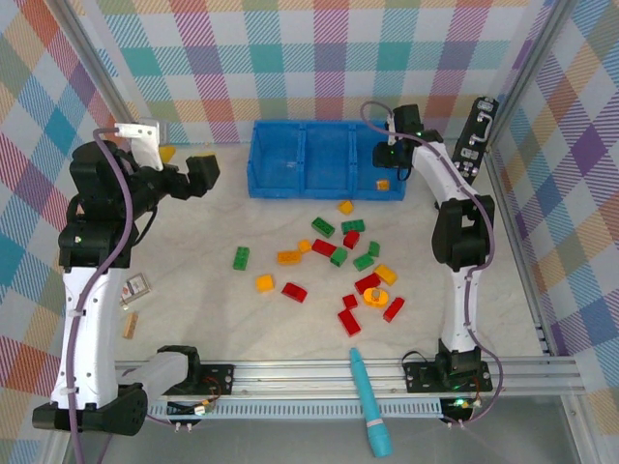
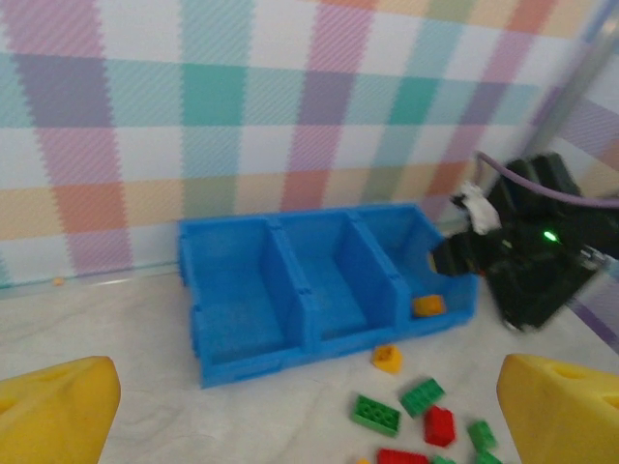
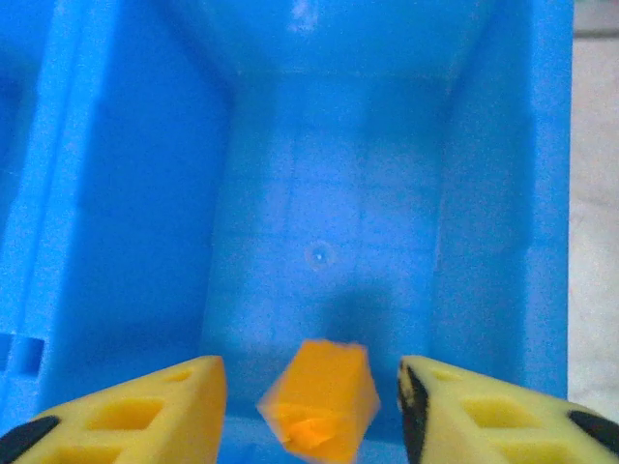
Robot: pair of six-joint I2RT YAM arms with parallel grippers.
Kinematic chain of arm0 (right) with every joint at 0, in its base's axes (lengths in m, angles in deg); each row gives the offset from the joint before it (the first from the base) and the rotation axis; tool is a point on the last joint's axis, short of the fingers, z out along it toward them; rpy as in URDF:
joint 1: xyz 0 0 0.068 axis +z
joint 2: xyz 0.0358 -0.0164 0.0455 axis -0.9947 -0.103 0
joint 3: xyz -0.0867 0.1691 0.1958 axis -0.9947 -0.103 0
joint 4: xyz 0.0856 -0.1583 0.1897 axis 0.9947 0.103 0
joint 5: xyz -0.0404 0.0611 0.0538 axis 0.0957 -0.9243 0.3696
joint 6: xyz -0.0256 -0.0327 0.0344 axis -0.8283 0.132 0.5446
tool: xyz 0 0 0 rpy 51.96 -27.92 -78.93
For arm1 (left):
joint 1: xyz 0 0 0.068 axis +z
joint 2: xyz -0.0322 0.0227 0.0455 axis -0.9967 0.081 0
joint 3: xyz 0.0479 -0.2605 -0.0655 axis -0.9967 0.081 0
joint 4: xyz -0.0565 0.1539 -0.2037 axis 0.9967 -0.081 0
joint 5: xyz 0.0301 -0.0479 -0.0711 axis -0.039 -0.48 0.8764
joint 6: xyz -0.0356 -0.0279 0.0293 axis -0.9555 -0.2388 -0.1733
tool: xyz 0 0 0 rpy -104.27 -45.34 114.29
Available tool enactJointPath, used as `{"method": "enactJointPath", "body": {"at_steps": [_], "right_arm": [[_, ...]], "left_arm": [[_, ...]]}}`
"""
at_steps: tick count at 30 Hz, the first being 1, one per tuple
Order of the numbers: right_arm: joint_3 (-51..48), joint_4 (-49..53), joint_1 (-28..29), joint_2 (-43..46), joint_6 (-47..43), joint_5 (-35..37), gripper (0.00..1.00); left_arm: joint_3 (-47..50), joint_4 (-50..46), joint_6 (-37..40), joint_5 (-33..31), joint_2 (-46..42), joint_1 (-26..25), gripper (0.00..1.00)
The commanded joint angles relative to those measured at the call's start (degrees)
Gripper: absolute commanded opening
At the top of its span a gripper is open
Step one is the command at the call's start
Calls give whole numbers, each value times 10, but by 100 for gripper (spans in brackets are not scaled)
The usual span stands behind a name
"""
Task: Sort the legos into containers by color
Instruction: Place the lego in the container.
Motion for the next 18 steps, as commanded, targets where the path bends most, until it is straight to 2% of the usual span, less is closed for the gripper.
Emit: {"method": "enactJointPath", "body": {"at_steps": [1, 5, 8, 11, 14, 18], "right_arm": [[24, 8, 5, 33, -23, -10, 58], [28, 29, 6, 56, -35, -20, 60], [-22, 35, 13, 107, -39, -11, 67], [-160, 18, 15, 205, -12, -19, 72], [-303, 8, 17, 296, 28, -36, 74], [-437, 4, 33, 369, 80, -61, 74]], "left_arm": [[0, 8, 30, 102, -19, 11, 100], [0, 4, 34, 97, -22, 14, 100], [-7, -4, 37, 117, -10, 14, 100], [-15, -14, 36, 120, 3, 14, 100], [-17, -15, 37, 132, 10, 16, 100], [-6, -8, 39, 136, 9, 17, 100]]}}
